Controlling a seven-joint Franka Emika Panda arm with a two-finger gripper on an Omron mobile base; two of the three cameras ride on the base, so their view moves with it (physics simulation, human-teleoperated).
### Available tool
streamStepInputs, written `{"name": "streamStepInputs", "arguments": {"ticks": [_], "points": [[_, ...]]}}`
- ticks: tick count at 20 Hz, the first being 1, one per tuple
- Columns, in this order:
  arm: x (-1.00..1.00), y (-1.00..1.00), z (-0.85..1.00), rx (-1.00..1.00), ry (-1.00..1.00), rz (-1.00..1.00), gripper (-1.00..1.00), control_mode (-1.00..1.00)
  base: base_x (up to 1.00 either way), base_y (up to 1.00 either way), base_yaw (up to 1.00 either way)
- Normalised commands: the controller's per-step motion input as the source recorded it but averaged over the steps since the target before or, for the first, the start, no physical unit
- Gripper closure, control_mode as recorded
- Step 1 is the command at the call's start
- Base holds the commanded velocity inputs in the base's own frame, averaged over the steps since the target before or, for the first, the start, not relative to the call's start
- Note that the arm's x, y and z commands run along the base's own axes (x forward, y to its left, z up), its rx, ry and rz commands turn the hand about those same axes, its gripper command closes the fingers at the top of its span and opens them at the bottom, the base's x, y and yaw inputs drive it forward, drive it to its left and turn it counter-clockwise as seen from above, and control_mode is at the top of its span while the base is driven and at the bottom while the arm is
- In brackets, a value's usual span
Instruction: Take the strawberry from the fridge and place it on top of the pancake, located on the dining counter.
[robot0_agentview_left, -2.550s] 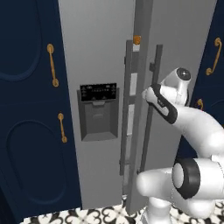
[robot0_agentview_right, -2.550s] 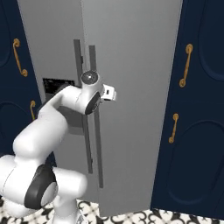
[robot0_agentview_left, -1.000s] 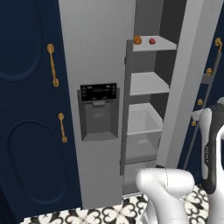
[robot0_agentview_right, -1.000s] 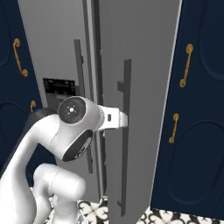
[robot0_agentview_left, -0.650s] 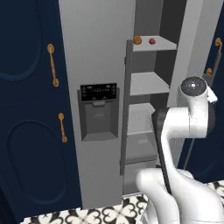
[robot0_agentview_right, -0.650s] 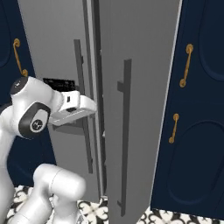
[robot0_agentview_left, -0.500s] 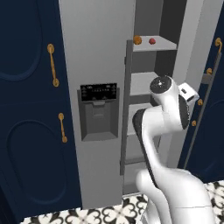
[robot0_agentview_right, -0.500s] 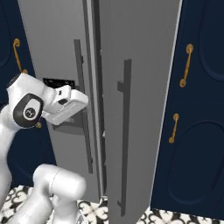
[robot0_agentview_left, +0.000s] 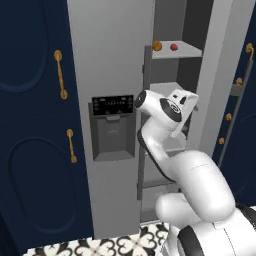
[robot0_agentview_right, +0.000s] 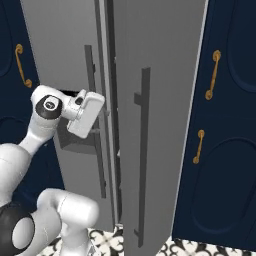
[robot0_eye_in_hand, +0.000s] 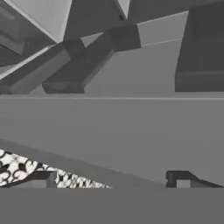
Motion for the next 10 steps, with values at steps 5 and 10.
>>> {"name": "streamStepInputs", "arguments": {"ticks": [5,10], "points": [[0.36,-0.51,-0.29,-0.2,0.13,-0.05,-1.0,-1.0,0.0,0.0,0.0],[0.16,-0.67,-0.19,-0.17,0.14,-0.07,-1.0,-1.0,0.0,0.0,0.0]]}}
